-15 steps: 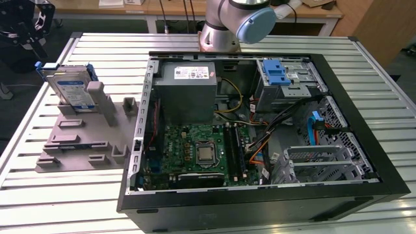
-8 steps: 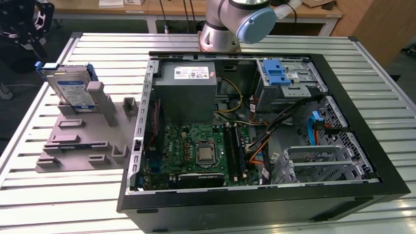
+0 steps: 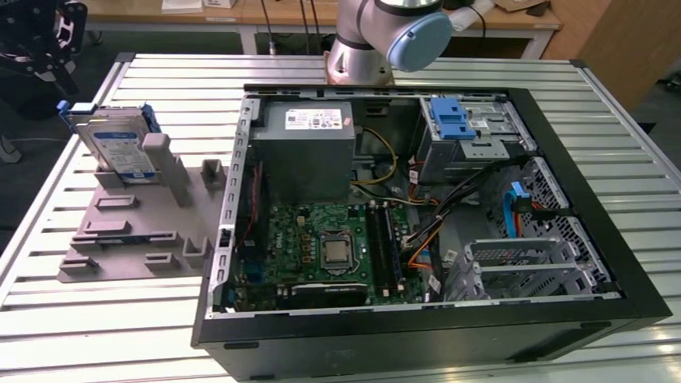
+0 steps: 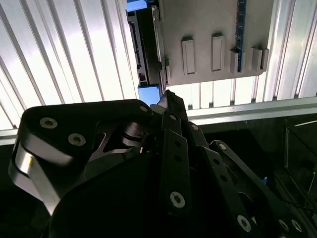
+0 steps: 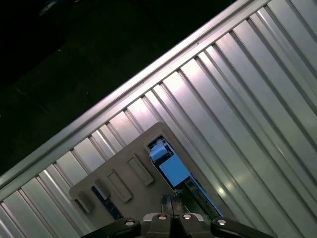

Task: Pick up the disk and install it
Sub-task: 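Pick up the disk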

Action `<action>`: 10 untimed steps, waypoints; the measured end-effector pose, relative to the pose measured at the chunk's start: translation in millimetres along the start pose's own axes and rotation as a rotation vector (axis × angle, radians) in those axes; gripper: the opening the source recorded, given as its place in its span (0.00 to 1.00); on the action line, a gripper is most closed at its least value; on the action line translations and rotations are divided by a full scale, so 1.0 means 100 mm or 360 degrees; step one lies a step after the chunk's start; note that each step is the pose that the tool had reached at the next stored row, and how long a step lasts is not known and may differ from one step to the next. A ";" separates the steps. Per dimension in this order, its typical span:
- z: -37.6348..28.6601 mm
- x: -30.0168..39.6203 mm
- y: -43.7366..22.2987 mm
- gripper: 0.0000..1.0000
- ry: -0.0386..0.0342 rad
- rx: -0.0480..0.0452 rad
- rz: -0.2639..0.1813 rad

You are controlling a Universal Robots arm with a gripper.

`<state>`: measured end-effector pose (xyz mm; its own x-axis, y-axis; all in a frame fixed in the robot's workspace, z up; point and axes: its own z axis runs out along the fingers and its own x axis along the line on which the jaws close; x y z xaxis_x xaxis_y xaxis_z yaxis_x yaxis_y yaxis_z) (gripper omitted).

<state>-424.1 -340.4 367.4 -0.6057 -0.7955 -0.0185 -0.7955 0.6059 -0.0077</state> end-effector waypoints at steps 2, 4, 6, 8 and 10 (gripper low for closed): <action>0.000 0.000 0.000 0.11 0.0000 0.0000 -0.0025; 0.000 0.000 0.000 0.11 -0.0001 0.0000 -0.0043; 0.000 0.000 0.000 0.11 -0.0001 0.0000 -0.0046; 0.000 0.000 0.000 0.11 -0.0001 0.0000 -0.0047; 0.000 0.000 0.000 0.11 -0.0001 0.0000 -0.0047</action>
<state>-424.1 -340.4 367.4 -0.5820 -0.8130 -0.0187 -0.8130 0.5822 -0.0080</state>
